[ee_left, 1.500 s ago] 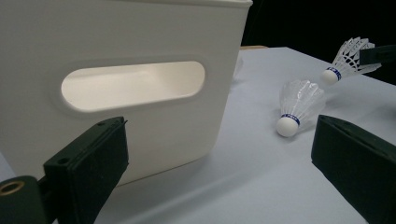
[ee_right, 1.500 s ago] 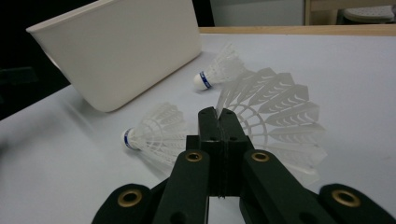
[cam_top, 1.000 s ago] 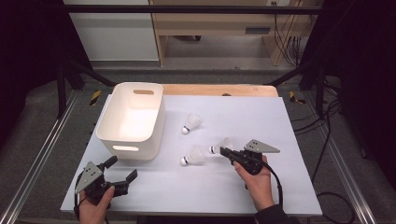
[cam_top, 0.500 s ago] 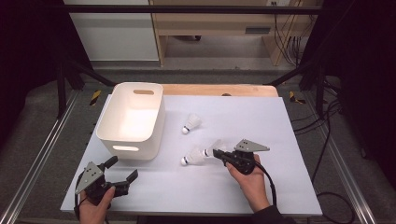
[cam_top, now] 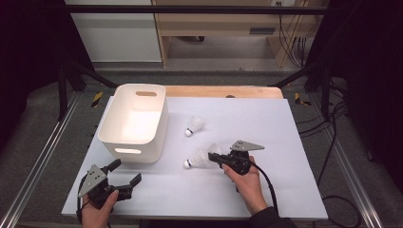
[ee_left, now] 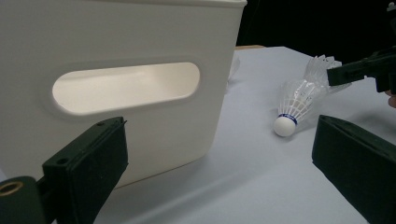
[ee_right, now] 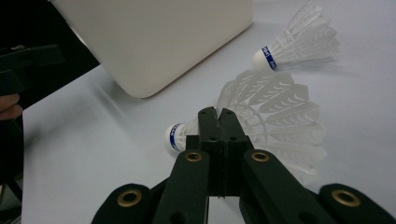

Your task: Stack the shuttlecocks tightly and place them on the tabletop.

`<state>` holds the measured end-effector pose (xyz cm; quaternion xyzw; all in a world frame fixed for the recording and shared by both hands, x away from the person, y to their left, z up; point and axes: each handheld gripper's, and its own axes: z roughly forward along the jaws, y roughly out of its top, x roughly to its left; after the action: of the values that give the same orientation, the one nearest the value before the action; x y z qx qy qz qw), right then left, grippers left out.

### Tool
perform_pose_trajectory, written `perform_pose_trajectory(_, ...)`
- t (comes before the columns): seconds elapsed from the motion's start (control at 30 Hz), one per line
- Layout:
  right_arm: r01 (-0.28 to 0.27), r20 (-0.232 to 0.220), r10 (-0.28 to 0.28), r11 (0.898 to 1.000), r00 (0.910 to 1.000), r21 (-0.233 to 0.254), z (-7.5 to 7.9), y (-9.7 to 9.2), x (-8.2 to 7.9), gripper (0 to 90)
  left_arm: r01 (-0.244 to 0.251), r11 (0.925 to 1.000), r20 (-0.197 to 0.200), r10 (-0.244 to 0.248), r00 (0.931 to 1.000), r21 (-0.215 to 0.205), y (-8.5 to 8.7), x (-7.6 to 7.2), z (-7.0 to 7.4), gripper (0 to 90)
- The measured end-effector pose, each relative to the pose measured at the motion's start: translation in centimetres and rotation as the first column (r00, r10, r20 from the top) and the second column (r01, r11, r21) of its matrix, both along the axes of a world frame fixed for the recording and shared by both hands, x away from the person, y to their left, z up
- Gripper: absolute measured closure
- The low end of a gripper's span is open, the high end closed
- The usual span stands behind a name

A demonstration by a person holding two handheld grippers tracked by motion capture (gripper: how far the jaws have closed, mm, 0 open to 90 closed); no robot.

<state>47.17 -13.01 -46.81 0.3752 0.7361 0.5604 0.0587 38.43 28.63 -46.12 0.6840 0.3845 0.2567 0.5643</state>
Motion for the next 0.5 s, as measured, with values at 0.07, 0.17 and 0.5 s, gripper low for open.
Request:
perform_pose_trajectory(0.07, -0.002, -0.008, 0.002, 1.0, 1.0, 0.002, -0.1, 0.2, 0.1, 90.0, 0.001, 1.0, -0.001, -0.001, 1.0, 0.003, 0.0, 0.0, 0.0, 3.3)
perform_pose_trajectory(0.17, -0.008, -0.023, 0.009, 1.0, 0.9997, 0.009, -0.4, 0.4, 0.2, 90.0, 0.003, 1.0, -0.002, -0.003, 1.0, 0.003, -0.1, 0.0, 0.0, 3.3)
perform_pose_trajectory(0.5, -0.02, -0.051, 0.021, 1.0, 0.9985, 0.017, -1.0, 1.1, 0.2, 90.0, 0.007, 1.0, -0.004, -0.007, 1.0, 0.007, -0.2, 0.0, -0.1, 3.3)
